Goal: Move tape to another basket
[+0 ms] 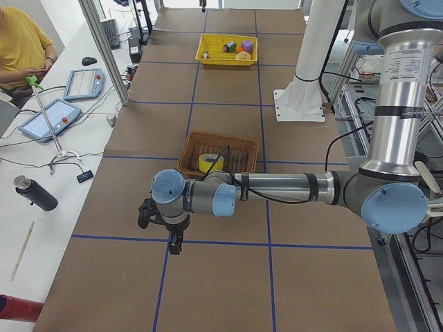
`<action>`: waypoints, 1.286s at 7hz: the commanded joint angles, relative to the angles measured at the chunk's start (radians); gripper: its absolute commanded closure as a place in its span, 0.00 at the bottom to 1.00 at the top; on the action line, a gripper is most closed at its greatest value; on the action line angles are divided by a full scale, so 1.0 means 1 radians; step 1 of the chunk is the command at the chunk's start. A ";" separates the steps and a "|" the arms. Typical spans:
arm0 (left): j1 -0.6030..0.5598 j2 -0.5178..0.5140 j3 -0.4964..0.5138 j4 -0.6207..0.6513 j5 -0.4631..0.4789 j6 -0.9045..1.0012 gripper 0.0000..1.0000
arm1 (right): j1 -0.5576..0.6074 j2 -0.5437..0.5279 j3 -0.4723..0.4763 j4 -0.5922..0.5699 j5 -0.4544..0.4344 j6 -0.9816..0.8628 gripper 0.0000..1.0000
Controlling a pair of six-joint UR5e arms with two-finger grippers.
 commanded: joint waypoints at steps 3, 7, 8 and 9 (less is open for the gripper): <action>-0.018 -0.013 -0.044 0.008 -0.004 0.013 0.01 | 0.123 -0.160 0.009 0.003 -0.009 -0.010 0.00; -0.021 0.003 -0.058 0.007 0.005 0.008 0.01 | 0.136 -0.157 0.003 0.013 -0.023 0.005 0.00; -0.020 0.001 -0.059 0.007 0.006 0.014 0.01 | 0.136 -0.153 0.001 0.013 -0.023 0.005 0.00; -0.020 0.001 -0.058 0.007 0.008 0.014 0.01 | 0.136 -0.151 0.001 0.013 -0.023 0.005 0.00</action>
